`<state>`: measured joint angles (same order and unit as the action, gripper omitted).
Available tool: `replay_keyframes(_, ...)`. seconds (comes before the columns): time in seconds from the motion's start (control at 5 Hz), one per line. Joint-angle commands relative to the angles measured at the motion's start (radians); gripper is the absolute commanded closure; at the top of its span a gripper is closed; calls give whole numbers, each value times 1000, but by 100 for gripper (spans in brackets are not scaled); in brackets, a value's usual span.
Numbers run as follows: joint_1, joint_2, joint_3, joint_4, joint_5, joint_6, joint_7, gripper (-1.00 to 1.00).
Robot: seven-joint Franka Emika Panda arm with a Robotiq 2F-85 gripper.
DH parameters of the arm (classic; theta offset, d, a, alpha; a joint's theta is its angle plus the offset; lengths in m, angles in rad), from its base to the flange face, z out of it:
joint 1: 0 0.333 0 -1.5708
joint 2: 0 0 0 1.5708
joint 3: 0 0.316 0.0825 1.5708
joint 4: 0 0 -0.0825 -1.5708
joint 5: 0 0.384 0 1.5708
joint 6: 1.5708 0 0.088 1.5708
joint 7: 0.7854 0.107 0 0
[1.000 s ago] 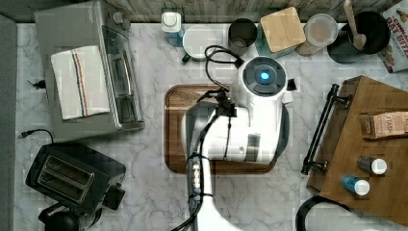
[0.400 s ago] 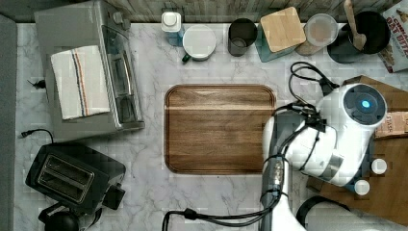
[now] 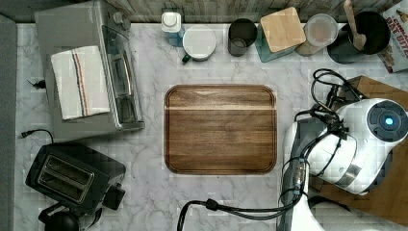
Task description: Open the drawer.
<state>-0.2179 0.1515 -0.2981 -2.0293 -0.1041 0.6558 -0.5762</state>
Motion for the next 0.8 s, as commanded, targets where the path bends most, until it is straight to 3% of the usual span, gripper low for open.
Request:
replay_keyframes(0.2,8,115,16,57,-86,49,-153,-100)
replay_keyframes(0.8,-8,133,-7,-33,-111,158,-102,-100)
